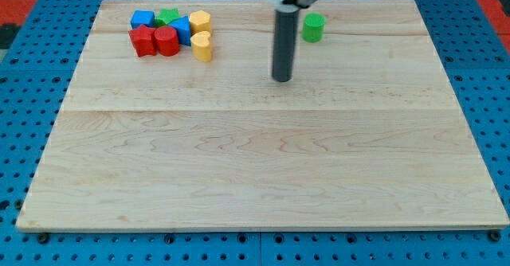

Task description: Slide the blue cube into the hexagon

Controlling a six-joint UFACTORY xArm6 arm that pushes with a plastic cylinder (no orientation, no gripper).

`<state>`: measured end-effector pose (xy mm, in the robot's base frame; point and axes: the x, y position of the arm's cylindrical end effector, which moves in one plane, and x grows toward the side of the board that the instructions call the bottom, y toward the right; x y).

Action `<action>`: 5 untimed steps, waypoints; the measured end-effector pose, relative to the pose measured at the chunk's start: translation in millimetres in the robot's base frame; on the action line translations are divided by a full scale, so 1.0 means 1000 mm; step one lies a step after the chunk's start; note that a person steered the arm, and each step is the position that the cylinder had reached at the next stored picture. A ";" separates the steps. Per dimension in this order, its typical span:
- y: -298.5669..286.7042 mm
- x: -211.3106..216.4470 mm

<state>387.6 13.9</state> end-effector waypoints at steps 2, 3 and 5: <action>-0.245 -0.041; -0.288 -0.098; -0.194 -0.133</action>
<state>255.1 -179.7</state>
